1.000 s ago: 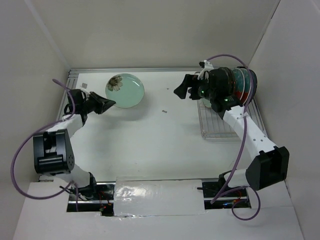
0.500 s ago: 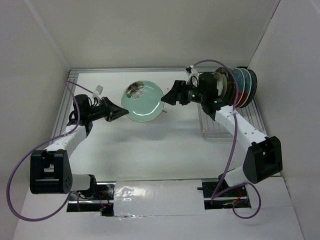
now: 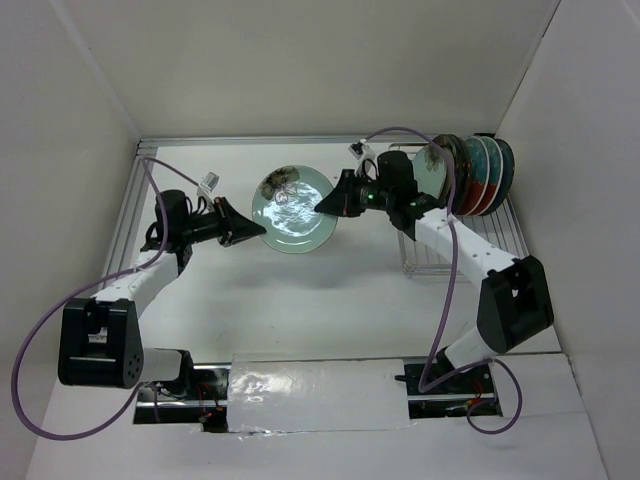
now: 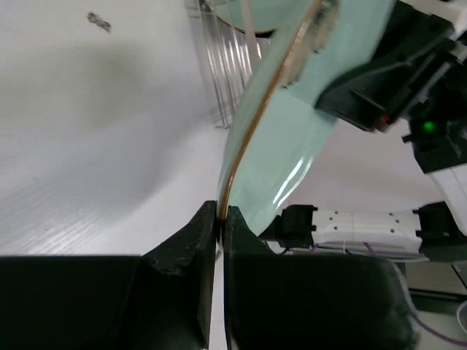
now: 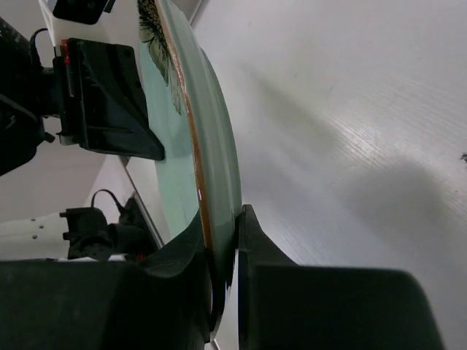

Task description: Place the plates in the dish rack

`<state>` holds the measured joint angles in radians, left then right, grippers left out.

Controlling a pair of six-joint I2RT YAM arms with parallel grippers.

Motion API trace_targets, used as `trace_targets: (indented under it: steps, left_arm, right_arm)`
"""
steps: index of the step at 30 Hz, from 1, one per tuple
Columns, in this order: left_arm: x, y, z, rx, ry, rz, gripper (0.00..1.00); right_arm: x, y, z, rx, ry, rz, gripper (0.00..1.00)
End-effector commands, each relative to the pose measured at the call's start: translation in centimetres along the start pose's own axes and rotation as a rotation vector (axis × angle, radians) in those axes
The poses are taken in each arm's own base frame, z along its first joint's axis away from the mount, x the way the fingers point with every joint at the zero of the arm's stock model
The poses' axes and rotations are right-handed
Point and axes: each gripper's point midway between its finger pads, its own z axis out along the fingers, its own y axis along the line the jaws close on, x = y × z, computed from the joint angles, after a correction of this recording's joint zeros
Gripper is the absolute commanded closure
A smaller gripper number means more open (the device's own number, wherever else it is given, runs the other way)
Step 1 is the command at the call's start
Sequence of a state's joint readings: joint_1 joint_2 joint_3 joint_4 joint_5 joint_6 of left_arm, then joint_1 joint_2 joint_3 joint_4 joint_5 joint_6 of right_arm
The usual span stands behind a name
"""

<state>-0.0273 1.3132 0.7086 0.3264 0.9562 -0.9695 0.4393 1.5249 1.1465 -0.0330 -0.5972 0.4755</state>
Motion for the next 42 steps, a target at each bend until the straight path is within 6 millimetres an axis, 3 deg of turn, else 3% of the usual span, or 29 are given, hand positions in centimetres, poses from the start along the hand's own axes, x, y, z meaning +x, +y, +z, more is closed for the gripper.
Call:
trace_targets:
  steps: [1, 2, 3, 4, 6, 7, 8, 10, 11, 12, 13, 15, 18, 22, 29, 42]
  left_arm:
    - [-1.2, -4.4, -0.3, 0.114, 0.020, 0.170, 0.93]
    - [-1.4, -4.2, -0.2, 0.098, 0.016, 0.190, 0.86]
    - [-1.6, -3.6, 0.0, 0.077, 0.019, 0.187, 0.78]
    - [-2.3, -4.0, 0.0, 0.062, 0.003, 0.213, 0.57]
    - [-2.4, -2.5, 0.1, -0.015, 0.012, 0.216, 0.37]
    - [-2.6, -1.7, 0.1, -0.054, 0.009, 0.215, 0.25]
    - [-3.9, -1.3, 0.1, -0.116, -0.035, 0.238, 0.14]
    - [-3.7, 0.6, -0.3, -0.239, -0.028, 0.234, 0.09]
    - [-5.0, 2.0, -0.8, -0.348, -0.086, 0.239, 0.09]
    - [-5.1, 3.2, -1.3, -0.412, -0.094, 0.244, 0.08]
    - [-4.5, 4.3, -1.7, -0.478, -0.081, 0.225, 0.06]
    - [-5.3, 6.2, -2.6, -0.619, -0.114, 0.253, 0.00]
    - [-4.8, 8.6, -3.7, -0.772, -0.097, 0.244, 0.00]
    - [-4.5, 10.0, -3.7, -0.842, -0.090, 0.244, 0.00]
    - [-3.6, 10.8, -2.9, -0.855, -0.044, 0.251, 0.00]
    - [-3.8, 10.5, -2.8, -0.852, -0.053, 0.277, 0.00]
  right_arm:
    - [-1.8, 0.6, -0.1, 0.014, -0.057, -0.107, 0.93]
    - [-2.5, 0.7, -0.6, 0.017, -0.071, -0.121, 1.00]
    - [-3.1, 0.5, -1.0, 0.035, -0.085, -0.128, 1.00]
    - [-3.4, 0.1, -1.1, 0.066, -0.093, -0.133, 1.00]
    - [-4.7, -1.1, -2.6, 0.136, -0.128, -0.147, 1.00]
    - [-6.3, -1.6, -3.7, 0.206, -0.182, -0.166, 1.00]
    - [-7.2, -2.2, -4.8, 0.265, -0.196, -0.192, 1.00]
    - [-9.7, -3.0, -7.5, 0.394, -0.274, -0.227, 1.00]
    - [-11.8, -4.7, -9.9, 0.549, -0.343, -0.255, 1.00]
    - [-12.9, -4.9, -11.3, 0.617, -0.391, -0.274, 1.00]
    - [-14.2, -6.4, -14.3, 0.770, -0.464, -0.273, 1.00]
    - [-16.0, -7.0, -17.3, 0.904, -0.535, -0.307, 1.00]
    - [-18.0, -7.7, -21.9, 1.098, -0.643, -0.334, 1.00]
    - [-19.3, -8.5, -25.4, 1.260, -0.724, -0.358, 1.00]
    - [-20.1, -10.2, -26.6, 1.333, -0.735, -0.412, 1.00]
    - [-18.5, -15.0, -22.2, 1.196, -0.622, -0.470, 1.00]
